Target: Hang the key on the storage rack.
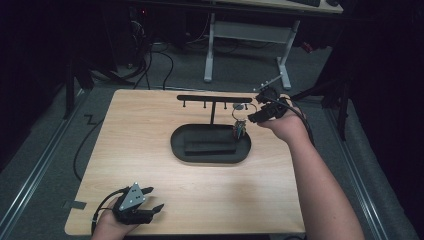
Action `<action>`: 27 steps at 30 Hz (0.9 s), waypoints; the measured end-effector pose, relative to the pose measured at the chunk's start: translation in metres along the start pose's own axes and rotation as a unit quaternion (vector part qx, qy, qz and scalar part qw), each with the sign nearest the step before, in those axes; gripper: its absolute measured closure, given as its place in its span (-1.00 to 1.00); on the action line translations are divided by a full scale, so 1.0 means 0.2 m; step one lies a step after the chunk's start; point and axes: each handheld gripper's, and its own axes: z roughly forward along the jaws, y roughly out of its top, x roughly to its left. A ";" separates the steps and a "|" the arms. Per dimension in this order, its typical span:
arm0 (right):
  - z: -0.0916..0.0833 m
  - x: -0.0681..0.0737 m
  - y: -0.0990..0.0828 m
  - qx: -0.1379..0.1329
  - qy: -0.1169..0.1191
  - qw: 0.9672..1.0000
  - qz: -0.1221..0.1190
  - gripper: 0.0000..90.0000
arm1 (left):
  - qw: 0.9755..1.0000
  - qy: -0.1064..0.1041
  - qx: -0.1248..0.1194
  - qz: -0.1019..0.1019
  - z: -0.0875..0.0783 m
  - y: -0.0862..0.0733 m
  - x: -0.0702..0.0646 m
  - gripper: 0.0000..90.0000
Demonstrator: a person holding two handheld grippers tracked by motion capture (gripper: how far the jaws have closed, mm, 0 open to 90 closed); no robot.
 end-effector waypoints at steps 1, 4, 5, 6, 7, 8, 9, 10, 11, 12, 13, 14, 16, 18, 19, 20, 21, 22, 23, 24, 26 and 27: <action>0.00 0.01 -0.02 -0.005 0.000 1.000 0.000 -0.18 | 1.000 0.001 -0.002 0.001 0.00 0.00 0.00 -0.28; 0.00 0.03 -0.08 -0.014 0.000 1.000 0.003 -0.24 | 1.000 0.001 0.001 0.004 0.00 0.00 -0.01 -0.29; 0.01 0.03 -0.11 -0.015 -0.003 1.000 0.006 -0.25 | 1.000 0.001 0.000 0.003 0.00 0.01 -0.01 -0.29; 0.01 0.03 -0.13 -0.019 -0.003 1.000 0.010 -0.26 | 1.000 0.003 -0.002 0.003 0.00 0.01 -0.01 -0.30; 0.02 0.04 -0.17 -0.028 -0.007 0.999 0.017 -0.25 | 1.000 0.003 -0.002 0.004 0.00 0.01 -0.02 -0.30; 0.03 0.04 -0.19 -0.033 -0.007 0.999 0.021 -0.25 | 1.000 0.004 -0.001 0.004 0.00 0.01 -0.02 -0.30; 0.03 0.04 -0.22 -0.040 -0.002 0.999 0.025 -0.25 | 1.000 0.005 -0.002 0.001 0.00 0.01 -0.01 -0.31; 0.03 0.05 -0.24 -0.045 0.002 0.999 0.027 -0.25 | 1.000 0.006 -0.003 -0.001 0.00 0.01 -0.01 -0.31; 0.04 0.06 -0.27 -0.051 0.004 0.998 0.028 -0.26 | 1.000 0.006 -0.002 -0.002 0.00 0.01 -0.01 -0.31; 0.04 0.06 -0.30 -0.056 0.007 0.998 0.031 -0.26 | 1.000 0.008 -0.001 -0.002 0.00 0.01 -0.01 -0.31; 0.05 0.07 -0.33 -0.059 0.009 0.998 0.034 -0.26 | 1.000 0.009 -0.001 -0.002 0.00 0.01 -0.02 -0.31; 0.06 0.07 -0.36 -0.063 0.013 0.997 0.038 -0.28 | 1.000 0.009 -0.002 -0.003 0.00 0.01 -0.02 -0.31; 0.08 0.08 -0.42 -0.073 0.019 0.996 0.045 -0.33 | 1.000 0.008 -0.002 -0.005 0.00 0.01 -0.02 -0.31; 0.09 0.09 -0.47 -0.081 0.029 0.995 0.051 -0.34 | 1.000 0.007 0.002 -0.005 0.00 0.01 -0.02 -0.31; 0.10 0.10 -0.50 -0.085 0.036 0.994 0.053 -0.35 | 1.000 0.007 0.002 -0.005 0.01 0.01 -0.02 -0.31; 0.11 0.11 -0.52 -0.084 0.039 0.994 0.052 -0.37 | 1.000 0.006 0.003 -0.006 0.01 0.01 -0.02 -0.31; 0.12 0.13 -0.55 -0.088 0.038 0.994 0.049 -0.40 | 1.000 0.005 0.005 -0.008 0.02 0.01 -0.02 -0.32; 0.12 0.14 -0.58 -0.098 0.036 0.993 0.047 -0.40 | 1.000 0.004 0.006 -0.008 0.02 0.01 -0.02 -0.33; 0.13 0.15 -0.61 -0.101 0.038 0.993 0.047 -0.40 | 1.000 0.004 0.008 -0.008 0.02 0.01 -0.02 -0.33; 0.14 0.16 -0.65 -0.104 0.040 0.993 0.048 -0.41 | 1.000 0.005 0.008 -0.009 0.02 0.01 -0.02 -0.33; 0.16 0.18 -0.72 -0.116 0.043 0.991 0.058 -0.43 | 1.000 0.003 0.007 -0.009 0.02 0.01 -0.02 -0.34; 0.17 0.19 -0.75 -0.120 0.043 0.990 0.062 -0.43 | 1.000 0.004 0.006 -0.006 0.02 0.02 -0.03 -0.34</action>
